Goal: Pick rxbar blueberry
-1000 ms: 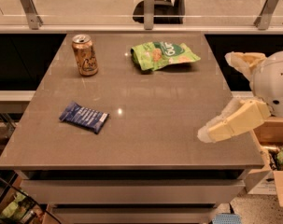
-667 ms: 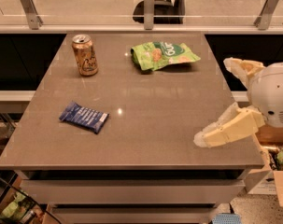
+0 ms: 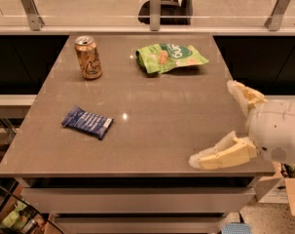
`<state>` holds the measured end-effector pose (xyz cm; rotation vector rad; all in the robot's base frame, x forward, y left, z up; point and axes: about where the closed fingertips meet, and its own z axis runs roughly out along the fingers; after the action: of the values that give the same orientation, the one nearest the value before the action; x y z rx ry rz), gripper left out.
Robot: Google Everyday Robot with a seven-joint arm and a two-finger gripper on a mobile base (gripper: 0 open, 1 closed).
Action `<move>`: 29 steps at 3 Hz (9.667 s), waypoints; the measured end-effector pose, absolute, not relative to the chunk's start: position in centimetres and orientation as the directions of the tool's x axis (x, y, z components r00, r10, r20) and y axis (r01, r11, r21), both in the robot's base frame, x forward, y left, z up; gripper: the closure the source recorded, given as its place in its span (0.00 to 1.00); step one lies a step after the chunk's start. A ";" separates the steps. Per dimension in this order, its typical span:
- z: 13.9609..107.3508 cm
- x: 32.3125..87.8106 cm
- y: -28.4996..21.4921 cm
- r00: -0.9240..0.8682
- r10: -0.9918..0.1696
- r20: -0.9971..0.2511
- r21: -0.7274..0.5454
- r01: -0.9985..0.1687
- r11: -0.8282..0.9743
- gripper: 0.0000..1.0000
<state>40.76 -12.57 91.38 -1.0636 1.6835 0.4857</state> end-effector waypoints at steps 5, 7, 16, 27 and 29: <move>86.6 44.0 -5.2 -0.014 -0.339 -0.941 -0.132 -0.904 0.405 0.00; 85.1 44.3 -1.7 -0.008 -0.329 -0.944 -0.109 -0.936 0.336 0.00; 82.8 45.4 8.9 -0.036 -0.268 -0.963 -0.024 -0.976 0.217 0.00; 82.8 46.5 14.4 -0.081 -0.212 -0.974 -0.002 -0.932 0.361 1.00; 83.7 46.3 14.2 -0.066 -0.219 -0.974 -0.018 -0.933 0.360 1.00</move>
Offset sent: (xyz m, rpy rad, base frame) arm 0.0218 0.0379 -0.0434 0.1137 -0.0176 0.0703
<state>46.25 14.22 83.70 -1.0752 1.5437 0.8304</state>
